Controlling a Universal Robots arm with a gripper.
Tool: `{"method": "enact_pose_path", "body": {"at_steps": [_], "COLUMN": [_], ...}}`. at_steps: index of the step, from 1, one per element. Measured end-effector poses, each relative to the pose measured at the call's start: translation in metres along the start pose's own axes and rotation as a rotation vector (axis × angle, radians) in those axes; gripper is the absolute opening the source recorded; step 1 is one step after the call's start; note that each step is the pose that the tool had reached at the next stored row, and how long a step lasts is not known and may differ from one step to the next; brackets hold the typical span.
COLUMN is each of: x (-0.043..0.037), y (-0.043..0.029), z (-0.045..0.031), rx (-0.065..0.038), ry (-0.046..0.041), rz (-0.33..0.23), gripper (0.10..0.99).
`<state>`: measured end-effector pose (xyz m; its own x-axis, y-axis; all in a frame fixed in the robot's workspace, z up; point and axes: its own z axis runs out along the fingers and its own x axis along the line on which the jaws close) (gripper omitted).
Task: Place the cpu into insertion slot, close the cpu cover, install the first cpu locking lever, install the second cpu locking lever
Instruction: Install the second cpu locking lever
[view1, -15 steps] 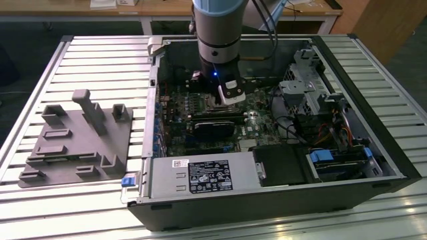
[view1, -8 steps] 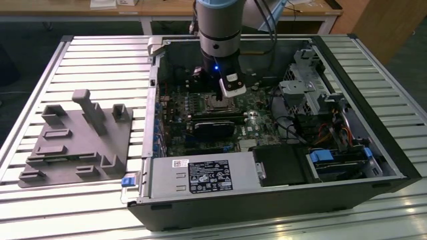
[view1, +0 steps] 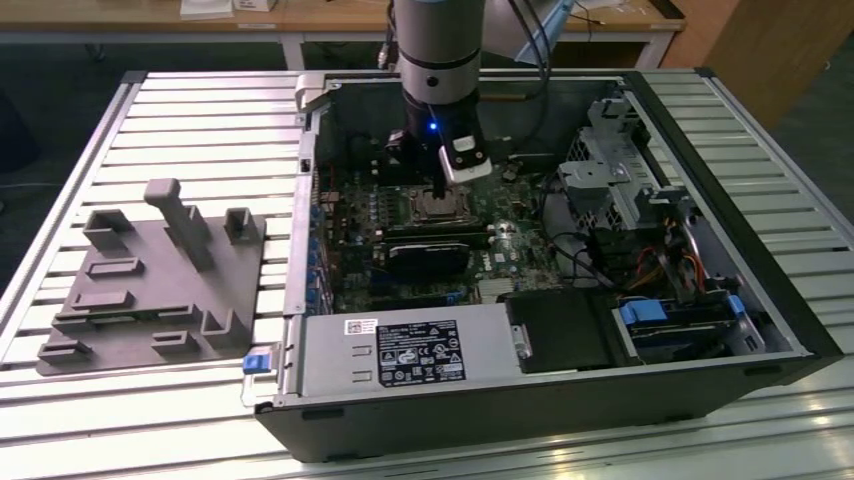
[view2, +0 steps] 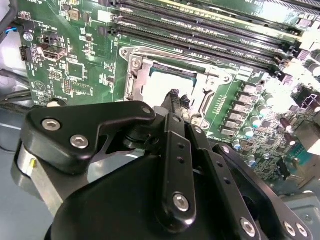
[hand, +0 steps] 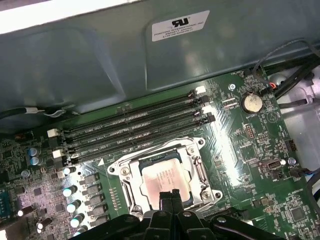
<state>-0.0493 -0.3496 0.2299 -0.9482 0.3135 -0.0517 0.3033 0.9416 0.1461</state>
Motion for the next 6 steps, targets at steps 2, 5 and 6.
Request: {"method": "enact_pose_path", "body": {"at_steps": [2,5,6], "x": [0.0001,0.0001,0.0001], "y": [0.0,0.0003,0.0003], "z": [0.0,0.0,0.0], "rx": [0.0,0.0,0.0], "ry": [-0.0001,-0.0001,-0.0001], "rz": [0.0,0.0,0.0], "gripper": [0.106,0.106,0.106]}}
